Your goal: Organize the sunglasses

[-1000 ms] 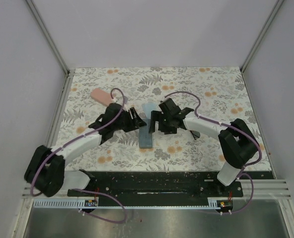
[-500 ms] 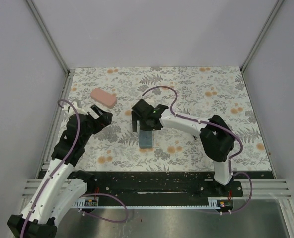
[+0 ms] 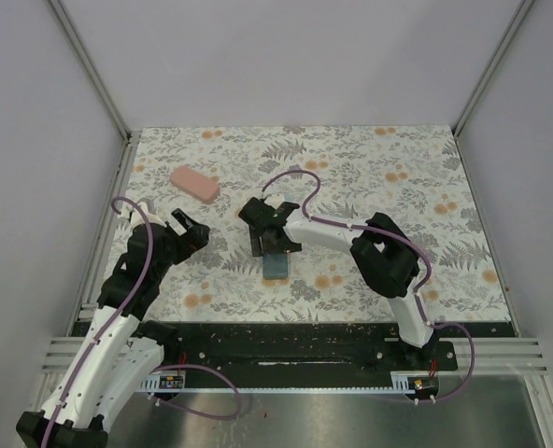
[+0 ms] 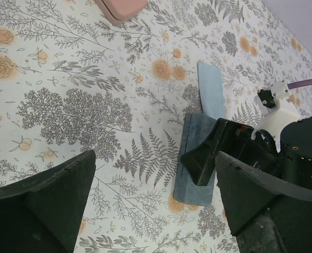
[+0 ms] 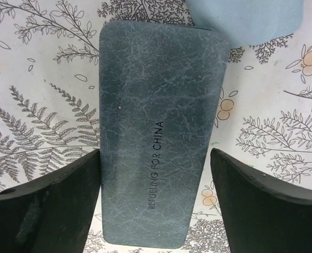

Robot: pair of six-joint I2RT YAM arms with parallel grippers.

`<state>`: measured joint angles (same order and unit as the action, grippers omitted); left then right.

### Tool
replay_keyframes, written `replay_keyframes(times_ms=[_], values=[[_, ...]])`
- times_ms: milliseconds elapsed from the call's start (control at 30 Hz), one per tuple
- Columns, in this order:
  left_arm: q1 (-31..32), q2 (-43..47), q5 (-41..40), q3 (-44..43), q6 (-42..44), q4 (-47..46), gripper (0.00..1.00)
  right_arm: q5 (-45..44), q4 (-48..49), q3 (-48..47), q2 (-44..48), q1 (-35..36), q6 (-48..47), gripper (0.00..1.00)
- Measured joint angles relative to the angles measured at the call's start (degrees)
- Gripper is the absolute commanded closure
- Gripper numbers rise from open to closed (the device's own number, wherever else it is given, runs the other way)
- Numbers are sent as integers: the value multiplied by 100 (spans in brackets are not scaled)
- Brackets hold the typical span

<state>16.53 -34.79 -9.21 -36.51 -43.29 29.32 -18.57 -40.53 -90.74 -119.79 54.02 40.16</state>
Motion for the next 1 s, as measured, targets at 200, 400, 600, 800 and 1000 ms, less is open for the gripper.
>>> replay_keyframes(times_ms=[200, 400, 600, 800, 1000], values=[[0, 57, 52, 105, 2, 20, 1, 22, 22, 0, -15, 15, -28, 35], [0, 57, 127, 105, 74, 17, 1, 66, -114, 2, 247, -20, -310, 35], [0, 98, 164, 116, 129, 13, 1, 293, -232, 125, 1510, -745, -632, 34], [0, 92, 190, 214, 129, -28, 1, 195, -247, 256, 2500, -2551, -975, 33], [-11, -144, 173, 214, 125, -31, 1, 166, -291, 437, 2312, -4454, -1128, 29]])
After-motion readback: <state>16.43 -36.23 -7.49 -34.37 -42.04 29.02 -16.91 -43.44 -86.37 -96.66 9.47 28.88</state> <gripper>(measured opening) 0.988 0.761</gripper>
